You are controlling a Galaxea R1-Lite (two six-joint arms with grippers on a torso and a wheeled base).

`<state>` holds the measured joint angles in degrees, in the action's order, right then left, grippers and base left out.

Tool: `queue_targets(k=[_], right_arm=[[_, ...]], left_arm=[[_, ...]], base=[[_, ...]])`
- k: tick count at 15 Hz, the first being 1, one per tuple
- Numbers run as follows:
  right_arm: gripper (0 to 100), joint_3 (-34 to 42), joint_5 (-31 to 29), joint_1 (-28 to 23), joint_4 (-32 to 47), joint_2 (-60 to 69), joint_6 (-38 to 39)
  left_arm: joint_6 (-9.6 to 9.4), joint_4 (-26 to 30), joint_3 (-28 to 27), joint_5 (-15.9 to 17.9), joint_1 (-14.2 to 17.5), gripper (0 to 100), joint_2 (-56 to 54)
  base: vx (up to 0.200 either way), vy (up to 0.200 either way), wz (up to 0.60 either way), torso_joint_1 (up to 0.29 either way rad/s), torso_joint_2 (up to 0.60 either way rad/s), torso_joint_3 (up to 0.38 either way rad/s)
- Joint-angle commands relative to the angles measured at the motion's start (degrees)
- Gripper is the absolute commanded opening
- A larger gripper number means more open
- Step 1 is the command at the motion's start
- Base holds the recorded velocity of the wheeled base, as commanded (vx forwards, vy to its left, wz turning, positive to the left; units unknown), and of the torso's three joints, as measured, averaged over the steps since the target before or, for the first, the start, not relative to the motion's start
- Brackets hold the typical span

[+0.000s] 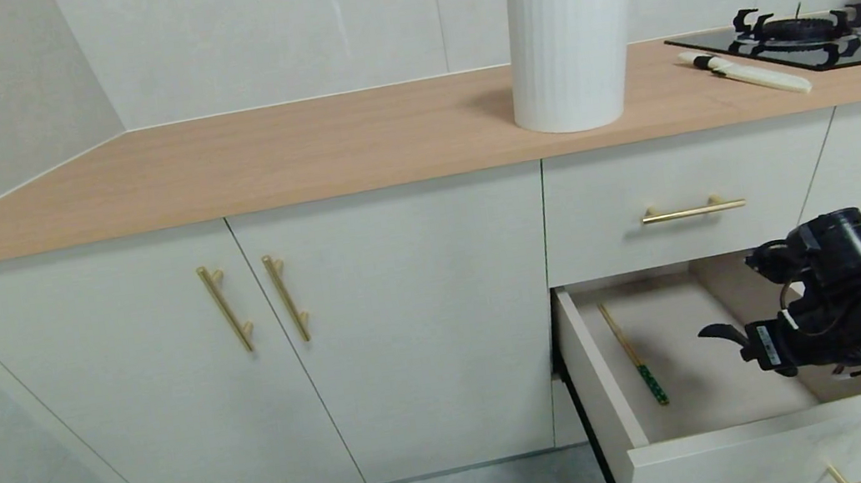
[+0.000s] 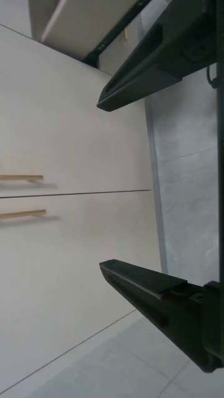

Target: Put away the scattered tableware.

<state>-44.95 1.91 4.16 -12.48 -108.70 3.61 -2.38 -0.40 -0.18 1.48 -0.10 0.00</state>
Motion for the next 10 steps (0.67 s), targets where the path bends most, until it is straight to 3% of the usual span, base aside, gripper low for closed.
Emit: queue_targets(k=[1,5,10], right_arm=[[0,0.4,0.1,0.9,-1.6,-1.6,0.0],[0,0.3,0.1,2.3,-8.4,-7.5,0.0],[0,-0.9,-3.1,2.6,-25.0,-20.1,0.1]], left_arm=[[0.00,0.0,0.0,0.0,0.0,100,0.0],[0.00,0.0,0.0,0.0,0.0,100,0.0],[0.00,0.0,0.0,0.0,0.0,100,0.0]], base=[[0.000,0.000,0.00,-0.012,0.16,0.159],[0.000,0.000,0.00,-0.002,0.04,0.033],[0.000,0.000,0.00,0.000,0.00,0.000]])
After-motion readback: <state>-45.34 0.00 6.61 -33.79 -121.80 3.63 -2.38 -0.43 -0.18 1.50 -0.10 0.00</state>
